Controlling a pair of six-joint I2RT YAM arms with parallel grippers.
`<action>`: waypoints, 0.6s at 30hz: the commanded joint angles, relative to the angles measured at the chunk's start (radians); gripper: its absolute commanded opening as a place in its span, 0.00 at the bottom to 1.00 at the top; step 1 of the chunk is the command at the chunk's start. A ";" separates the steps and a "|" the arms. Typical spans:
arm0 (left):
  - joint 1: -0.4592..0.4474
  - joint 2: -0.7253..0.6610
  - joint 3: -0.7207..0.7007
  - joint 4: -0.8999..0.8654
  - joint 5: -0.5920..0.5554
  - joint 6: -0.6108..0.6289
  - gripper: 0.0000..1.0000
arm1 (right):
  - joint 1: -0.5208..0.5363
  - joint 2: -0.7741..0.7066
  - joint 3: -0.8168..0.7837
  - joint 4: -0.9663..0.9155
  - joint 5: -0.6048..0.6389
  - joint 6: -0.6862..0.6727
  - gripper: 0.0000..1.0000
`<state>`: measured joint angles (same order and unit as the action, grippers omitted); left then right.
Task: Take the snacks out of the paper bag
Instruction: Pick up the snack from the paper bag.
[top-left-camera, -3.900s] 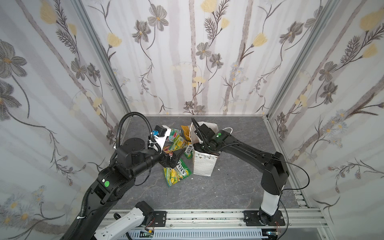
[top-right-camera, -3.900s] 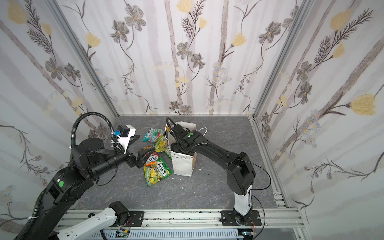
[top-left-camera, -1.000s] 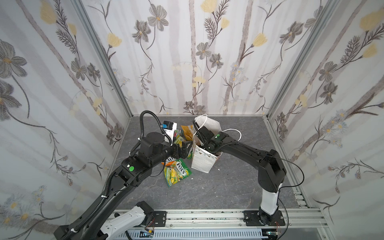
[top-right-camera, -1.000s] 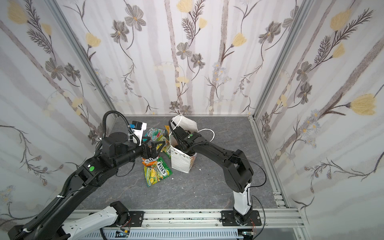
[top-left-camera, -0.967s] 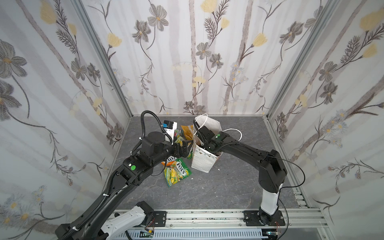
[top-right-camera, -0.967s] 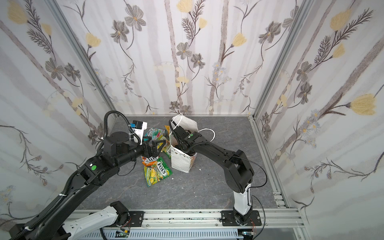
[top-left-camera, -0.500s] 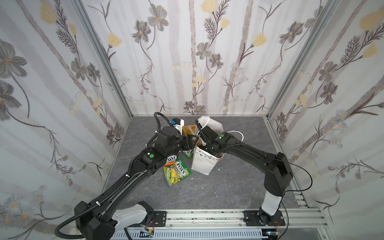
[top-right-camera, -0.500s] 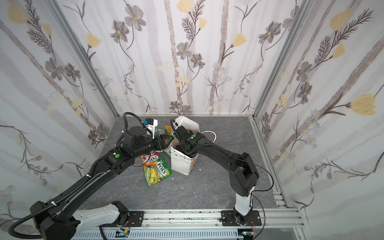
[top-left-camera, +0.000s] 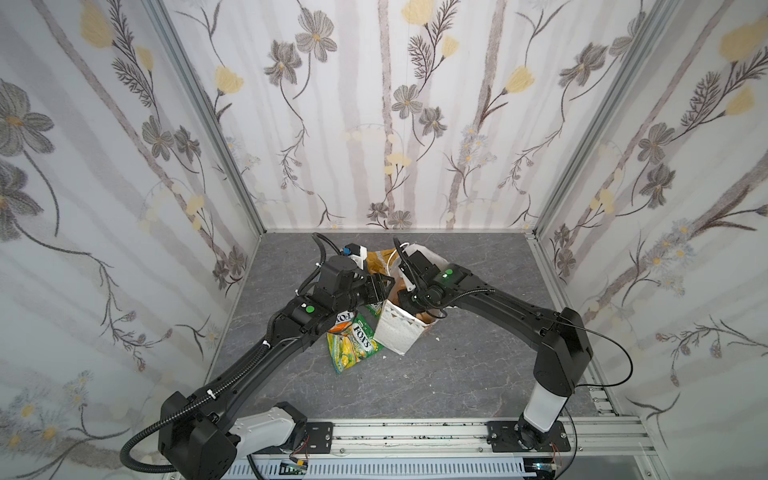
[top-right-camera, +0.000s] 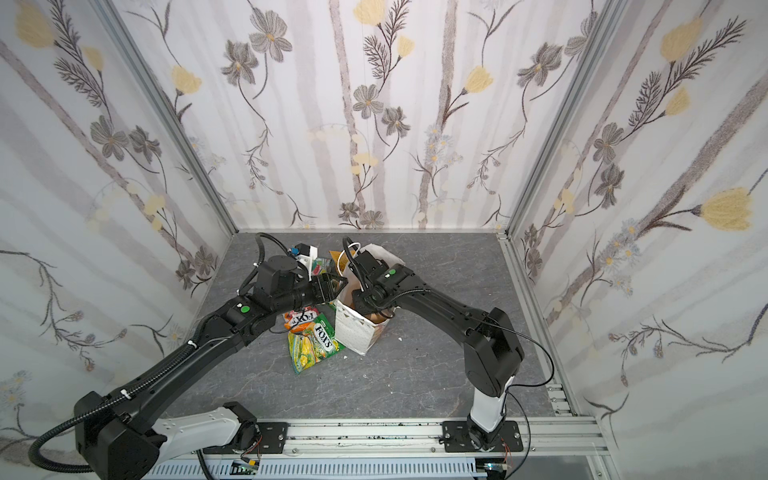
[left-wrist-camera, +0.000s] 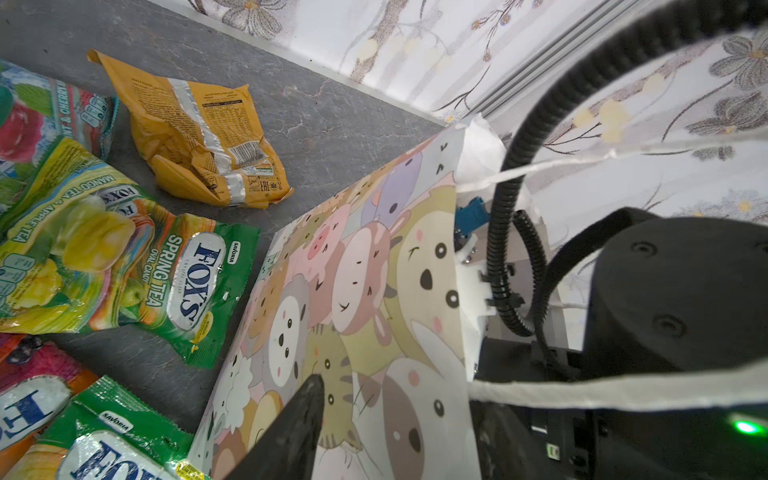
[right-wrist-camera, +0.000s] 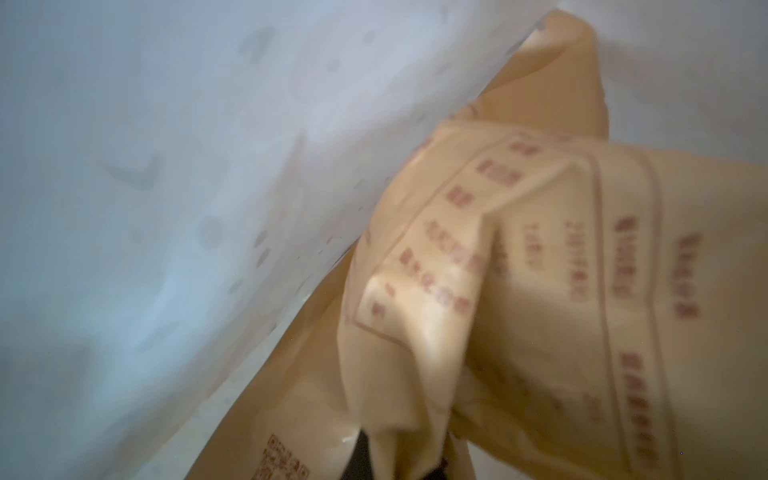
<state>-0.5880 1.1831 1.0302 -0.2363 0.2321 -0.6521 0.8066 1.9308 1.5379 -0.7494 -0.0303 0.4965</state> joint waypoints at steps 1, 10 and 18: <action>0.004 -0.006 -0.012 0.011 -0.018 -0.021 0.58 | -0.001 -0.027 0.001 0.048 0.010 0.012 0.00; 0.008 0.007 -0.042 0.009 -0.030 -0.057 0.61 | -0.012 -0.089 0.027 0.032 0.025 0.019 0.00; 0.008 0.026 -0.023 0.015 -0.002 -0.070 0.62 | -0.029 -0.116 0.054 0.026 0.026 0.022 0.00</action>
<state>-0.5827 1.2072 0.9932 -0.2424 0.2222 -0.7078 0.7841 1.8183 1.5841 -0.7521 -0.0196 0.5083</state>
